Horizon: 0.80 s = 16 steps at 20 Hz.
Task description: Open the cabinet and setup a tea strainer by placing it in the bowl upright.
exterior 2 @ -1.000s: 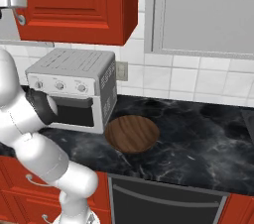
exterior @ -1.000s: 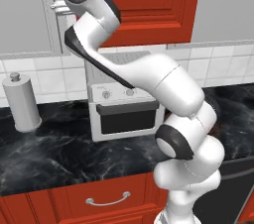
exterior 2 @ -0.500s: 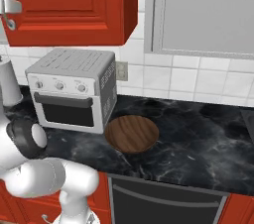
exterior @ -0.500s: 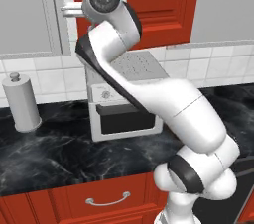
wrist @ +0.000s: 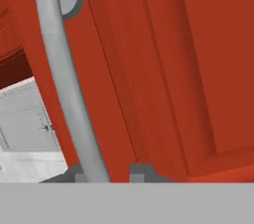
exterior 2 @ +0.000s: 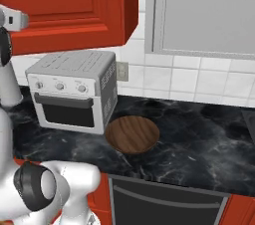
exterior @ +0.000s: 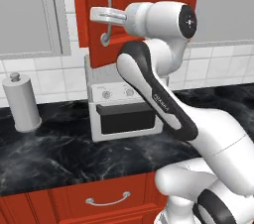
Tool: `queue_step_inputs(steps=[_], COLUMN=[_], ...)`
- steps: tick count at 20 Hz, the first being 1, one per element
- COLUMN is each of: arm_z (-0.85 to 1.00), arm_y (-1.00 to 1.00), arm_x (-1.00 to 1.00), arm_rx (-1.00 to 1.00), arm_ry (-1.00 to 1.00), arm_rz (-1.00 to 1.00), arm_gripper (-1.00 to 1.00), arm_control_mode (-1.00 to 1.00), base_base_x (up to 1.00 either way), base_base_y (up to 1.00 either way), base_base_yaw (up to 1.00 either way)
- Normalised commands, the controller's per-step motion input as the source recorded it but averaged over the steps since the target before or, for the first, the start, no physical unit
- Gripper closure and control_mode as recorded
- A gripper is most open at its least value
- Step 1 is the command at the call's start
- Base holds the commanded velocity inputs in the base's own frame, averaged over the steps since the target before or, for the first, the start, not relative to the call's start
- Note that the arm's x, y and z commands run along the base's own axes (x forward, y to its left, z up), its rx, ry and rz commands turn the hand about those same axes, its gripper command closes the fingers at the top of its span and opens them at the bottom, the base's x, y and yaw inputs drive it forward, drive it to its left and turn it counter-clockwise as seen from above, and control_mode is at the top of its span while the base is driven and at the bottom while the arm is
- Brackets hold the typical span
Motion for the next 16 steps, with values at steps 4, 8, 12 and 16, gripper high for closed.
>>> queue_step_inputs(steps=[4,8,12,16], arm_z=[0.61,0.51,0.34,0.08], arm_y=[-0.74,-0.94,-0.85,-0.38], arm_x=[-0.89,-0.84,-0.74,-0.82], arm_rx=[0.0,0.0,0.0,-0.28], arm_ry=[0.02,0.04,0.04,-0.18], arm_rz=[0.38,0.34,0.22,0.03], arm_gripper=[1.0,1.0,1.0,1.0], arm_control_mode=[-1.0,-1.0,-1.0,-1.0], base_base_x=[0.0,0.0,0.0,0.0], base_base_y=[0.0,0.0,0.0,0.0], base_base_yaw=[0.0,0.0,0.0,0.0])
